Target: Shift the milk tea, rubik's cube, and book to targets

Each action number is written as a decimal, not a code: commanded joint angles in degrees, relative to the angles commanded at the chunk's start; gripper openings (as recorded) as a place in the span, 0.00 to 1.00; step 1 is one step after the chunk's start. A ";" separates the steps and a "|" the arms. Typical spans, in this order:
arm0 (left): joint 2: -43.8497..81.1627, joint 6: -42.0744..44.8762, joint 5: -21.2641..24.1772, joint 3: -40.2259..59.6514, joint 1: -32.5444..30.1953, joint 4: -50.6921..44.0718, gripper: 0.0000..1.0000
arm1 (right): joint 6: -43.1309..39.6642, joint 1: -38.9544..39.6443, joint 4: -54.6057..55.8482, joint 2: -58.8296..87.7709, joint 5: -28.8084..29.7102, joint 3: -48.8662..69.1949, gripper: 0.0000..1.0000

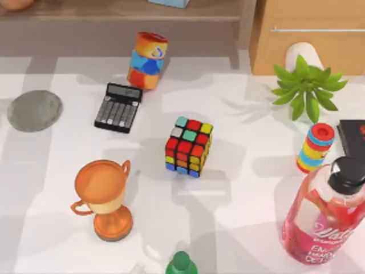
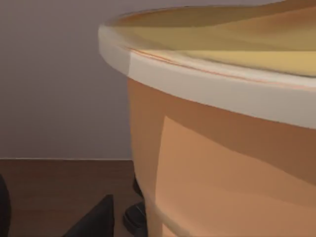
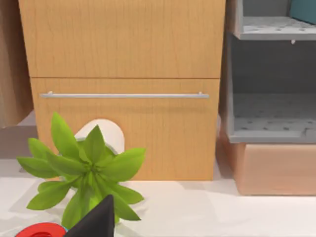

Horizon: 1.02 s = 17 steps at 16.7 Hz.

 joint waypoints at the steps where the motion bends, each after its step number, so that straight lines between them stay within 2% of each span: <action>1: 0.00 0.00 0.00 0.00 0.00 0.00 1.00 | 0.00 0.00 0.00 0.00 0.00 0.00 1.00; 3: 0.00 0.00 0.00 0.00 0.00 0.00 1.00 | 0.00 0.00 0.00 0.00 0.00 0.00 1.00; 16: 0.00 0.00 0.00 0.00 0.00 0.00 0.02 | 0.00 0.00 0.00 0.00 0.00 0.00 1.00; 17: 0.00 0.00 0.00 0.00 0.00 0.00 0.00 | 0.00 0.00 0.00 0.00 0.00 0.00 1.00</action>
